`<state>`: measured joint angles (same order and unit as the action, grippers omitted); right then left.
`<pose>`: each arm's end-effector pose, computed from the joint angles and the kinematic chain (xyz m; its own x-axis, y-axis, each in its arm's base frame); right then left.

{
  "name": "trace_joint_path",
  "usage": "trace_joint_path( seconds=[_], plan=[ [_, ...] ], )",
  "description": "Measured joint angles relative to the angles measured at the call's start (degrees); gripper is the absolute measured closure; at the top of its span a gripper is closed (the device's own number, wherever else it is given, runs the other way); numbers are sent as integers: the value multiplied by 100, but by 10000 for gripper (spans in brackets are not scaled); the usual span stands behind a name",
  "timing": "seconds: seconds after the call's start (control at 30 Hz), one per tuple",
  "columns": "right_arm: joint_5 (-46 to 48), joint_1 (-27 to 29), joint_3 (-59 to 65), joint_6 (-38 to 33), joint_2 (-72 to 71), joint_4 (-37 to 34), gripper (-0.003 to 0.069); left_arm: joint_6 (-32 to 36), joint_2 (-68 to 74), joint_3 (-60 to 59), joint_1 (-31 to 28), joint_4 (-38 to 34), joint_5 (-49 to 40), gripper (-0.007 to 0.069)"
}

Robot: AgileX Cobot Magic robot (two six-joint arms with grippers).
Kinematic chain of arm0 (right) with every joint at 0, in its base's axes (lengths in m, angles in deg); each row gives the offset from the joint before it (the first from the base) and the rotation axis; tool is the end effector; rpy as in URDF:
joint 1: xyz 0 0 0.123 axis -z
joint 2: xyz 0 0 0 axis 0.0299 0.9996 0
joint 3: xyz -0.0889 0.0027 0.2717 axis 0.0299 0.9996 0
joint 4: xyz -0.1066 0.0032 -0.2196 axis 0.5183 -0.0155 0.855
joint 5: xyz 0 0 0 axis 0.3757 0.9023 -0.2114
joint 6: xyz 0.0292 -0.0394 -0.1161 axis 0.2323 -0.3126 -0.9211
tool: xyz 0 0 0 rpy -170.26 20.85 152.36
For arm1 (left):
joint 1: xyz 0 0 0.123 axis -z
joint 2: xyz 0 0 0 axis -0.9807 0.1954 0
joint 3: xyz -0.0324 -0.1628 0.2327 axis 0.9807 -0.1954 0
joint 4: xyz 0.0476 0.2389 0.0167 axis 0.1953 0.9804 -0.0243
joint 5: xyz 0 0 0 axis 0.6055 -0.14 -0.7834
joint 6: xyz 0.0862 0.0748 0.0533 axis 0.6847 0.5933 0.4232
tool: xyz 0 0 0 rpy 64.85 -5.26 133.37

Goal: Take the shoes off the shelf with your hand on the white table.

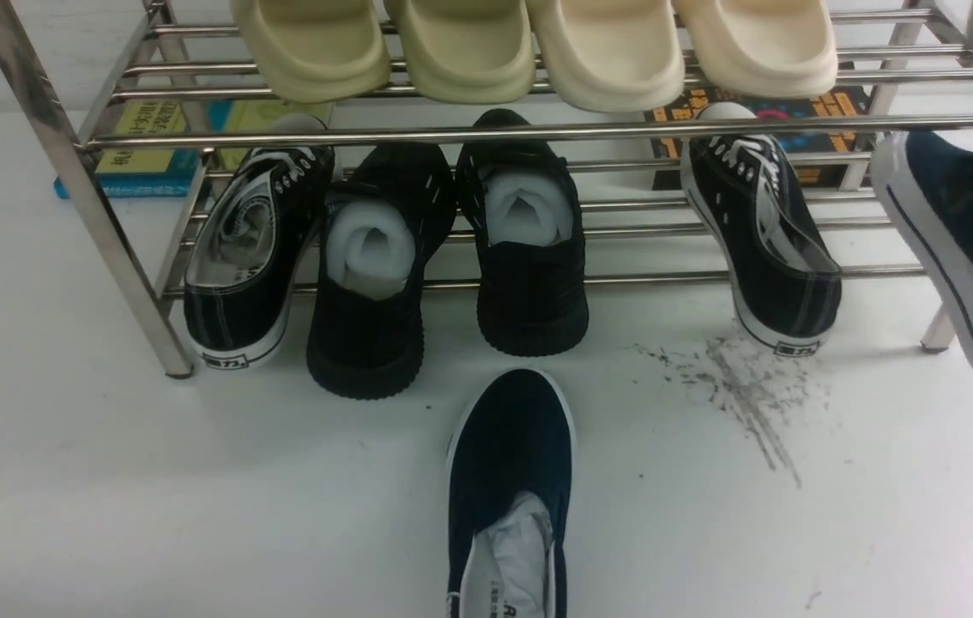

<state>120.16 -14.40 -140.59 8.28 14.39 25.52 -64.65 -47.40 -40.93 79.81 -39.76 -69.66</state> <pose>0.2655 0.0566 0.3362 -0.9183 0.0887 -0.3857 0.0571 0.9940 0.0928 0.0754 0.0093 0.1615 -0.2902 -0.3007 -0.9085 -0.1586 0.9513 -0.2643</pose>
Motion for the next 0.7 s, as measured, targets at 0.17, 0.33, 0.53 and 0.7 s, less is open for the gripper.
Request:
trace_joint_path(
  seconds=[0.17,0.33,0.53,0.7],
  plan=[
    [36,-276,1154,5,-823,-494,631,0,0,0,0,0,0,382],
    [68,-1585,2077,682,-1726,-1052,631,0,0,0,0,0,0,382],
    [-320,-3608,2630,2168,-1695,-801,631,0,0,0,0,0,6,382],
    [-848,-4478,2544,3300,-810,209,631,0,0,0,0,0,6,382]
  ],
)
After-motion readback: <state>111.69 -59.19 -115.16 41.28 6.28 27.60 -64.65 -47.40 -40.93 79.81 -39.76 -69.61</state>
